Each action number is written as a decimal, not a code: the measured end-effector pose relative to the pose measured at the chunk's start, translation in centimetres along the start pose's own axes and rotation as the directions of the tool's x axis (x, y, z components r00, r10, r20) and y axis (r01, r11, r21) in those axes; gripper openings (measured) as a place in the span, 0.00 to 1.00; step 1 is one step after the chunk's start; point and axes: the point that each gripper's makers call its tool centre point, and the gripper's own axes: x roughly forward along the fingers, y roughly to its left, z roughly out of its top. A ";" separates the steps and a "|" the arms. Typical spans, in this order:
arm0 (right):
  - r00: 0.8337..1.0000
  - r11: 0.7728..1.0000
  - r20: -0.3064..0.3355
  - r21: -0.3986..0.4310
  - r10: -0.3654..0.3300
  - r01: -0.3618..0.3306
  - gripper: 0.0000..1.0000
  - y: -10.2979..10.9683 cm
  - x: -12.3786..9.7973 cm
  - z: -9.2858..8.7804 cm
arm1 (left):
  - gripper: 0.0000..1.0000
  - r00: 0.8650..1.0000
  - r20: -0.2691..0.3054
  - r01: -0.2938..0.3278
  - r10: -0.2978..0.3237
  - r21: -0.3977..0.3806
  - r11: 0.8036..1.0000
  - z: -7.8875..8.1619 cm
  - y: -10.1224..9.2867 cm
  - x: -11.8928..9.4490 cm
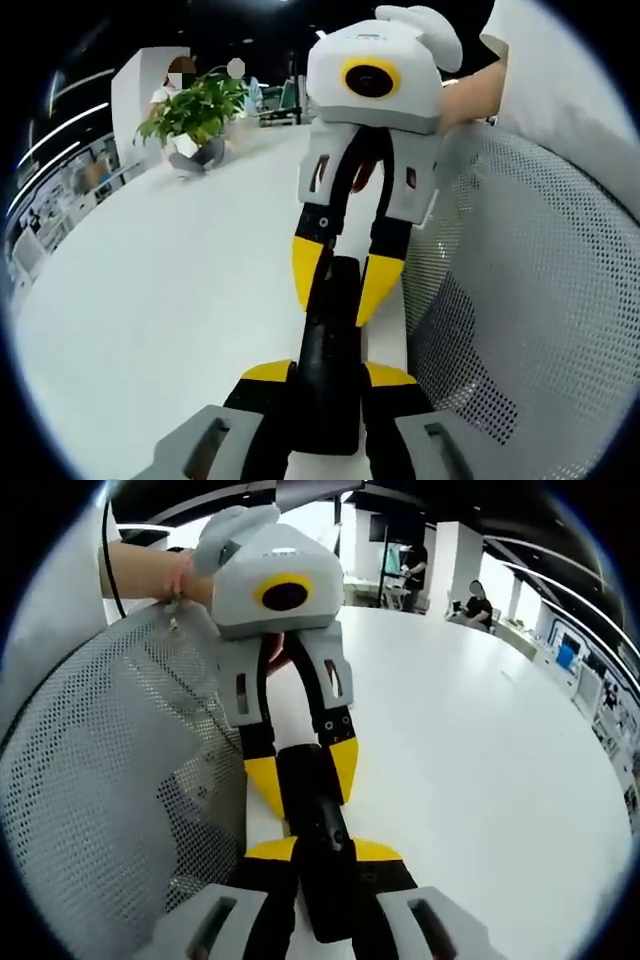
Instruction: Press the specified remote control buttons in sequence, fully releasing each button before pressing the next.
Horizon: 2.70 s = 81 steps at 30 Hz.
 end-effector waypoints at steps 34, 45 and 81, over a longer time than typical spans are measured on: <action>0.998 0.999 -0.061 -0.036 0.010 -0.013 0.21 0.3 0.7 -1.3 | 0.30 0.986 -0.083 -0.155 0.143 -0.159 0.975 -0.7 1.0 -1.0; 0.999 1.000 -0.047 -0.019 0.000 -0.001 0.21 0.3 0.7 -1.1 | 0.41 0.884 0.122 -0.380 0.452 -0.378 0.844 3.2 3.5 -9.3; 0.999 1.000 -0.044 -0.024 -0.010 0.009 0.21 0.1 0.8 -1.0 | 1.00 0.318 0.293 -0.634 0.902 -0.642 0.432 3.5 6.5 -21.2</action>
